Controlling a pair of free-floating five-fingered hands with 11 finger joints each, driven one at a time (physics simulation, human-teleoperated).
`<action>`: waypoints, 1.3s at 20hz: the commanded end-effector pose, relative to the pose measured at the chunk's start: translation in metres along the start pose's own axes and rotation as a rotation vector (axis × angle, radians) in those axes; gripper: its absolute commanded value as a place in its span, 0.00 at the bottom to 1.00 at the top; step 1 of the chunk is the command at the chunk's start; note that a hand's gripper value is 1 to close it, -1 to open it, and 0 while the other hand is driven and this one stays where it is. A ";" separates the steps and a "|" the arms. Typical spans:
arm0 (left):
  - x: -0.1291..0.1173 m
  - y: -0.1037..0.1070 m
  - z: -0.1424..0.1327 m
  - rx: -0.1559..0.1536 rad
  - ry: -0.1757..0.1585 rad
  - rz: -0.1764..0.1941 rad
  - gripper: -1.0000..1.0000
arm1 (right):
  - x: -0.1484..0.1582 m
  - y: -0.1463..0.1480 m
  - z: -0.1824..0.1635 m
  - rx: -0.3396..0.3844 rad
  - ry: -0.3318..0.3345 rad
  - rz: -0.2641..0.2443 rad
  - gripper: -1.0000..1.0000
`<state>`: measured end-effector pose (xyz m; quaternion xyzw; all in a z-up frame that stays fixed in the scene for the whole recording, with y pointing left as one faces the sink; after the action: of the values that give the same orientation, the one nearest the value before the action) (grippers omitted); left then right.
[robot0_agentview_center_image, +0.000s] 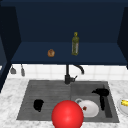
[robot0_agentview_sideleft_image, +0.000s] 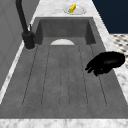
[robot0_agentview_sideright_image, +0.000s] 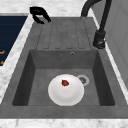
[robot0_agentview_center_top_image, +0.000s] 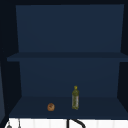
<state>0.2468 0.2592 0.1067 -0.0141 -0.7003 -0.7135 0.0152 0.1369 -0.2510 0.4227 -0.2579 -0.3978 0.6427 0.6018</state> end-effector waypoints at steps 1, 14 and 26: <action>0.000 0.000 0.000 0.000 0.000 0.000 0.50 | -0.008 0.003 -0.001 0.004 -0.030 0.011 0.00; 0.000 0.000 0.000 0.000 0.000 0.000 0.50 | -0.035 0.058 -0.054 -0.050 -0.045 0.017 0.00; 0.000 0.000 0.000 0.000 0.000 0.000 0.50 | -0.067 0.115 -0.033 -0.048 -0.068 -0.004 0.00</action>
<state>0.2468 0.2592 0.1067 -0.0141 -0.7003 -0.7135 0.0152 0.1238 -0.3048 0.3033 -0.2514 -0.4321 0.6404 0.5830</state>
